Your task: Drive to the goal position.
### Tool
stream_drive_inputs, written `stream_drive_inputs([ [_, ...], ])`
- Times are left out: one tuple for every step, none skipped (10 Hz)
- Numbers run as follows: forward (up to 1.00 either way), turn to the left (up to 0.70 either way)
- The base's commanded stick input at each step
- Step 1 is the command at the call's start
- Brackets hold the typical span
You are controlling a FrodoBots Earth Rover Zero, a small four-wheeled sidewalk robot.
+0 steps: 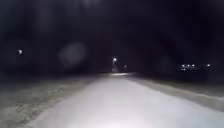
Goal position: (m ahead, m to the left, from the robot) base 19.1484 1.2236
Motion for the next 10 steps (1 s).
stream_drive_inputs([
  [0.70, 0.00],
  [0.70, 0.00],
  [0.70, 0.00],
  [0.70, 0.00],
  [0.70, 0.00],
  [0.70, 0.00],
  [0.70, 0.13],
  [0.70, 0.14],
  [0.70, 0.14],
  [0.70, 0.14],
])
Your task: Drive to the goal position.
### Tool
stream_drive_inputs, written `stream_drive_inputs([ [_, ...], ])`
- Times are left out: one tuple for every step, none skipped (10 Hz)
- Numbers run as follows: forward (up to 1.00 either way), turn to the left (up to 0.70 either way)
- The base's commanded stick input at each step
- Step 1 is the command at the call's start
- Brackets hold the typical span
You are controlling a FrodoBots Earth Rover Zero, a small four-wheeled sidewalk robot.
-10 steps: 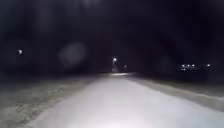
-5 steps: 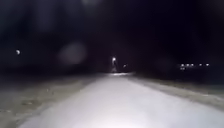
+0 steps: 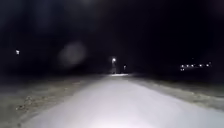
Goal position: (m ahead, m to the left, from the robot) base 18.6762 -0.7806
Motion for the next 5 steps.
stream_drive_inputs([
  [0.70, 0.14],
  [0.70, 0.02],
  [0.70, 0.00],
  [0.70, 0.00],
  [0.70, 0.00],
])
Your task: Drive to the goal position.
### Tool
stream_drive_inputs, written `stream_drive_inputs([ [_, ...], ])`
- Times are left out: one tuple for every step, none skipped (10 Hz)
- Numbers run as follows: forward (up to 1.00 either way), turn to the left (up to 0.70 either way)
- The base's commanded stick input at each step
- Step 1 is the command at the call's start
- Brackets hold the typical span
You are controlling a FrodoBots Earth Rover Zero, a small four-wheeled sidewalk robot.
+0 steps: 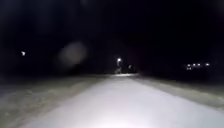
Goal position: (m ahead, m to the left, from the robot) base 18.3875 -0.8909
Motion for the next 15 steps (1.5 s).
stream_drive_inputs([
  [0.70, 0.00],
  [0.70, 0.00],
  [0.70, 0.00],
  [0.70, 0.00],
  [0.70, 0.00],
  [0.70, 0.00],
  [0.70, 0.00],
  [0.70, 0.00],
  [0.70, 0.00],
  [0.70, 0.00],
  [0.70, 0.00],
  [0.70, 0.00],
  [0.70, 0.00],
  [0.70, 0.00],
  [0.70, 0.00],
])
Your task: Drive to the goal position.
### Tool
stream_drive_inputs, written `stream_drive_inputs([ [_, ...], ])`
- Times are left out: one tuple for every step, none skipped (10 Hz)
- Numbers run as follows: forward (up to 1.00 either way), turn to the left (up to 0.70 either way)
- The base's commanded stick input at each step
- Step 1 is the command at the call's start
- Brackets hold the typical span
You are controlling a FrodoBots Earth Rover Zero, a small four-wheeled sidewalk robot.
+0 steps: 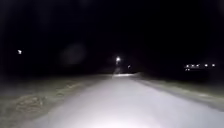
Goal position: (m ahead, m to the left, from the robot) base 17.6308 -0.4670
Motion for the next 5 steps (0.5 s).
stream_drive_inputs([
  [0.70, 0.00],
  [0.70, 0.00],
  [0.70, 0.00],
  [0.70, 0.00],
  [0.70, 0.00],
])
